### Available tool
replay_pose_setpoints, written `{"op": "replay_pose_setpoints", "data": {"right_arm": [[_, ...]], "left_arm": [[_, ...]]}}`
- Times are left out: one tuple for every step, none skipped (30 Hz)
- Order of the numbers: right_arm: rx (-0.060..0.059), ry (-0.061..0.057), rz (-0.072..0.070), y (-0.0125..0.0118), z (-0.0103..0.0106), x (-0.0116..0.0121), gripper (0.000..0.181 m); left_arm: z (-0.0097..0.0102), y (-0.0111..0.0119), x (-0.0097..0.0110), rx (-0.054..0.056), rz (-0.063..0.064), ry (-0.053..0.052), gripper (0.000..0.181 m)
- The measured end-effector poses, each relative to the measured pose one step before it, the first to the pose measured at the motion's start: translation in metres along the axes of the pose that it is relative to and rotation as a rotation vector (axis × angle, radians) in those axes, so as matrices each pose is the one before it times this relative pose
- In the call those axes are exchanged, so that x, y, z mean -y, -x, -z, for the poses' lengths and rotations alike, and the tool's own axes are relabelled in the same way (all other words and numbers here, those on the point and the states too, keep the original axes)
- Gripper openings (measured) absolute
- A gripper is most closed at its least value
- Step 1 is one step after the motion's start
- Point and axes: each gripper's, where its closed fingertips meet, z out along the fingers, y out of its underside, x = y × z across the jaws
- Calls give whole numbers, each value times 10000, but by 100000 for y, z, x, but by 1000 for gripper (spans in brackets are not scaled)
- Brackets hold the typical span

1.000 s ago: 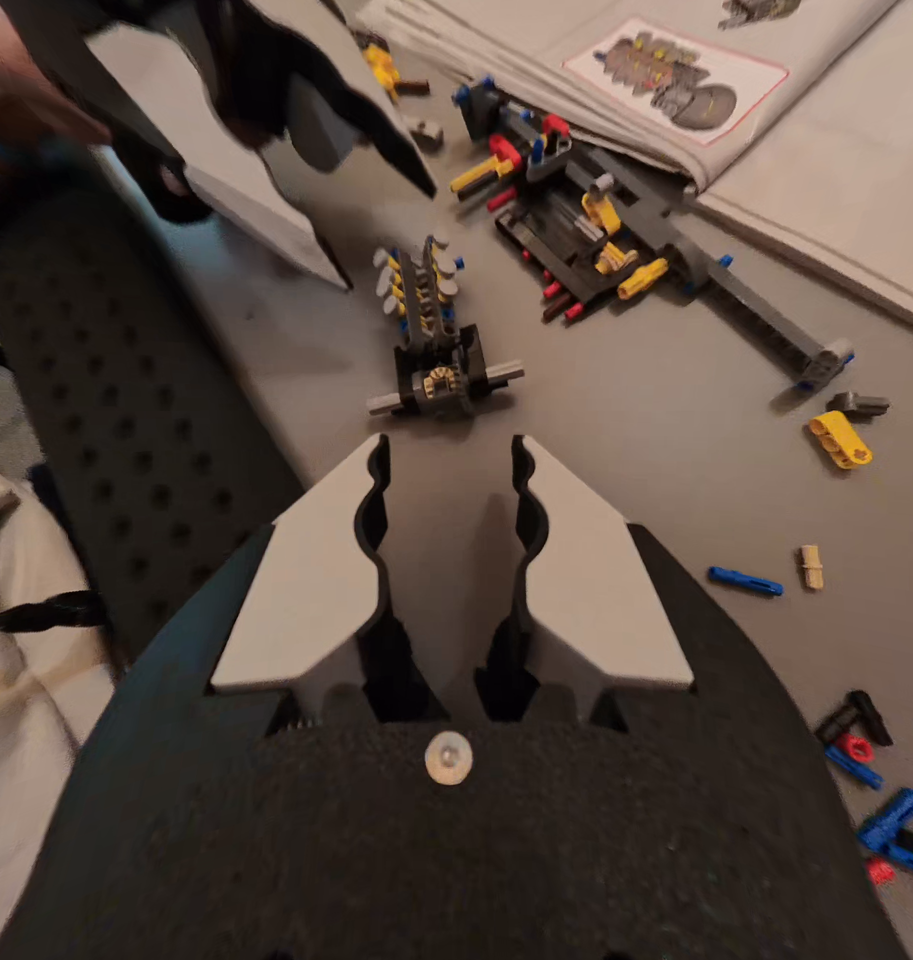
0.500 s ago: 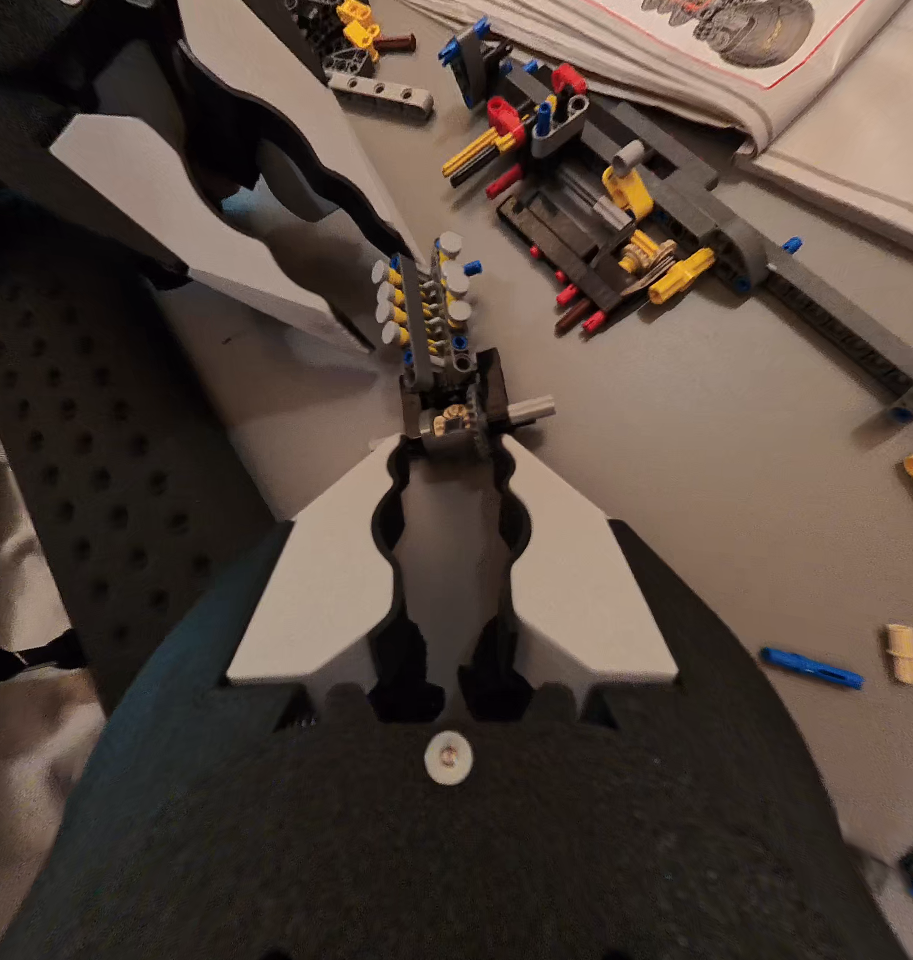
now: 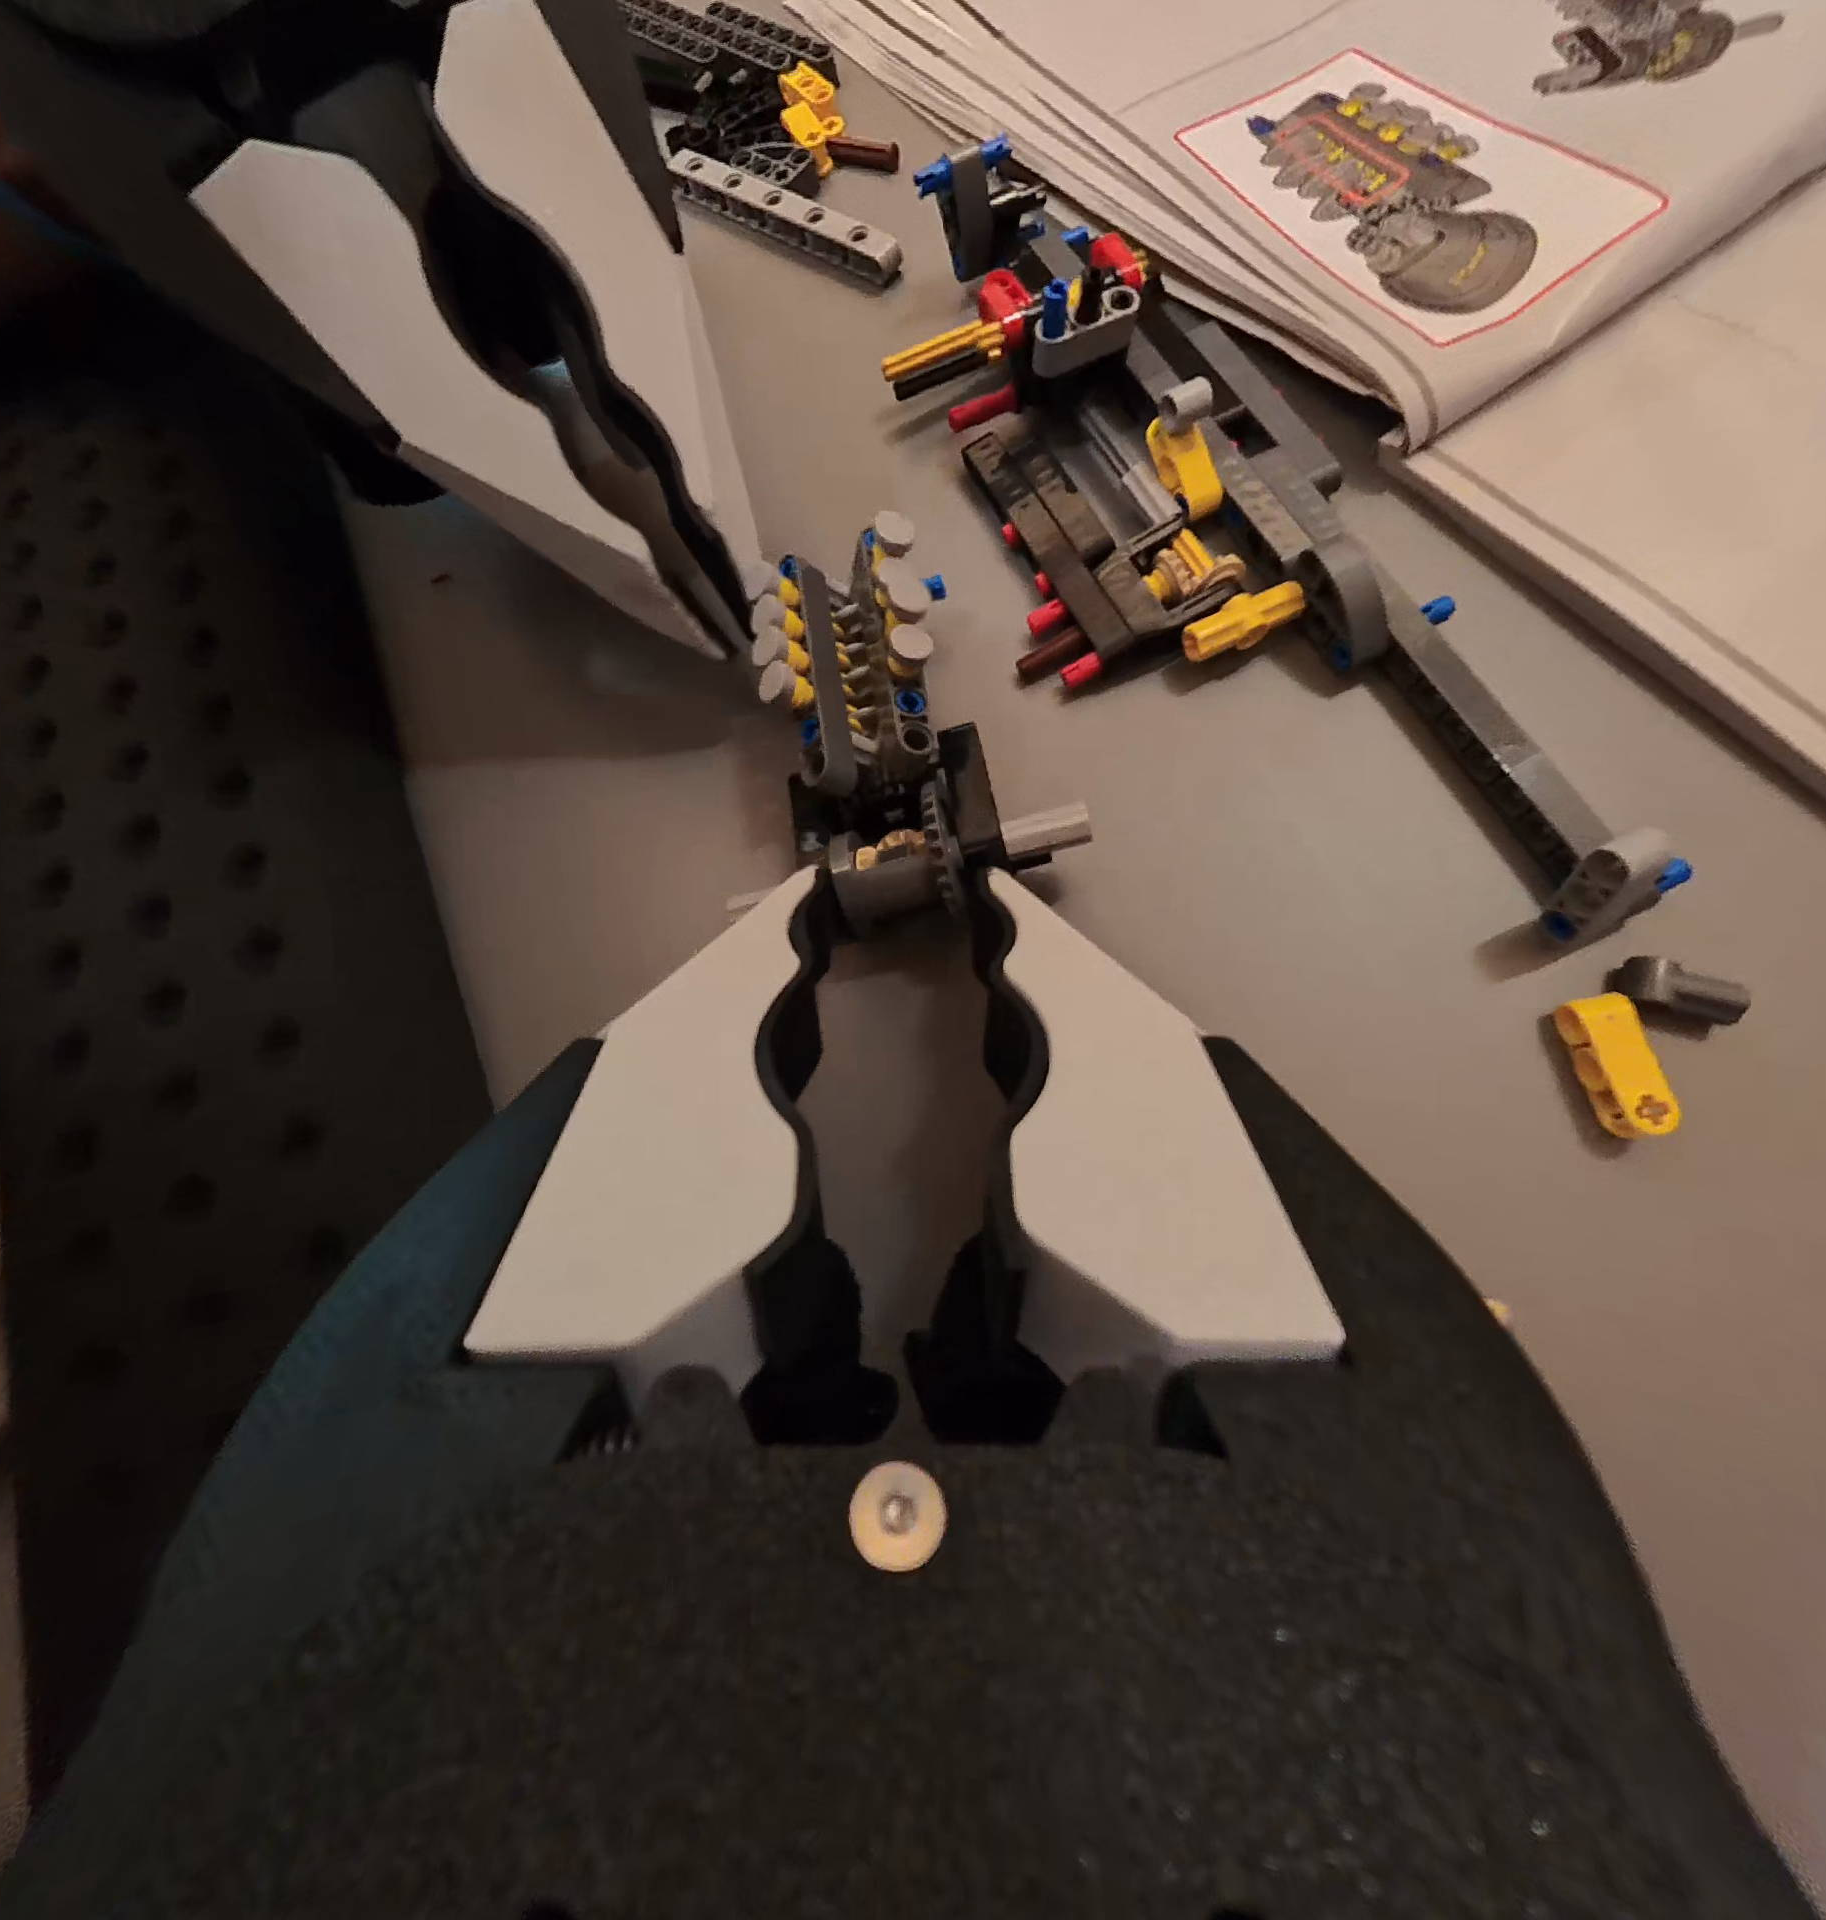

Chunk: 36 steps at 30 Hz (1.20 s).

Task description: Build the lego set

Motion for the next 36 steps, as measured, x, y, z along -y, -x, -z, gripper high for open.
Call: {"op": "replay_pose_setpoints", "data": {"right_arm": [[-21, -25, 279, 44, 174, 67, 26], [-164, 6, 211, -61, 230, 142, 27], [-195, -46, 193, -39, 247, 357, 30], [-175, -111, 138, 58, 207, 515, 32], [-64, -159, 133, 258, 69, 621, 33], [-18, -93, 111, 312, -163, 538, 35], [39, 42, 208, 311, -386, 295, 36], [-109, 154, 260, -20, -511, 51, 37], [-67, 246, 277, -61, -536, -158, 37], [104, 223, 277, 77, -521, -184, 38], [90, 238, 236, -59, -462, -260, 38], [254, 222, 222, 153, -398, -280, 38], [214, 83, 192, 110, -217, -14, 37], [166, -5, 151, 26, -106, 147, 37], [185, 39, 102, -20, -51, 43, 37], [331, 24, 23, 62, 54, -25, 36], [385, 13, -91, -23, 182, -90, 36], [381, -91, -207, -220, 265, -58, 36], [327, -141, -316, -435, 347, -25, 36], [348, -186, -361, -493, 434, 68, 36], [297, -281, -383, -532, 520, 267, 36], [286, -270, -266, -384, 581, 370, 36], [185, -329, -21, -322, 624, 462, 36], [-119, -345, 77, -665, 585, 406, 36], [-272, -63, 5, -850, 463, 8, 35], [-268, 220, -7, -731, 331, -348, 36], [-245, 207, 69, -565, 240, -344, 35], [-272, 93, 143, -475, 192, -159, 35], [-211, 15, 124, -342, 119, -48, 35], [-106, 27, 68, -163, 51, -42, 35], [-59, -1, 13, -51, 20, -9, 36], [-35, -25, 7, 38, -26, -40, 36], [-23, 12, 29, 74, -59, -152, 36], [-89, 78, 44, -39, -96, -289, 36], [-161, 137, 77, -149, -122, -377, 36], [-115, 171, 77, -118, -144, -416, 36]], "left_arm": [[129, 161, -57, 56, -21, -19, 3], [145, 155, -104, 14, 41, -2, 5], [161, 223, -120, 43, 91, 7, 8], [162, 342, -120, 121, 79, -7, 10], [133, 350, -117, 130, 14, -3, 13], [130, 283, -130, 94, -50, 41, 17], [110, 233, -126, 76, -71, 66, 20], [98, 111, -77, 12, -65, 62, 21], [111, -50, -34, -74, -65, 40, 23], [129, -140, -7, -125, -91, 18, 23], [145, -122, -27, -112, -118, 43, 23], [143, -46, -56, -59, -126, 80, 24], [153, 29, -18, -16, -110, 73, 25], [171, 14, 23, -28, -93, 51, 25], [215, -37, 43, -53, -111, 43, 25], [277, -8, 100, -39, -130, 18, 25], [351, 28, 169, -30, -131, -17, 25], [405, 84, 279, -42, -118, -67, 26], [437, 158, 389, -54, -109, -125, 27], [425, 356, 469, -5, -122, -162, 28], [377, 547, 480, 46, -146, -160, 30], [325, 596, 456, 6, -170, -137, 34], [248, 557, 504, -87, -159, -153, 36], [143, 624, 542, -103, -89, -179, 38], [27, 728, 481, -82, -18, -110, 42], [-109, 732, 356, -108, 60, -5, 49], [-301, 675, 210, -168, 109, 92, 54], [-512, 611, 36, -165, 91, 224, 60], [-712, 549, -60, -117, 23, 307, 65], [-859, 365, -96, -152, 31, 305, 68], [-928, 132, -38, -235, 83, 275, 71], [-895, 13, 144, -240, 91, 162, 72], [-767, -103, 283, -253, 23, 22, 72], [-646, -26, 234, -183, -50, -16, 71], [-535, 227, 75, -33, -75, 39, 71], [-462, 445, -80, 72, -56, 116, 69]]}}
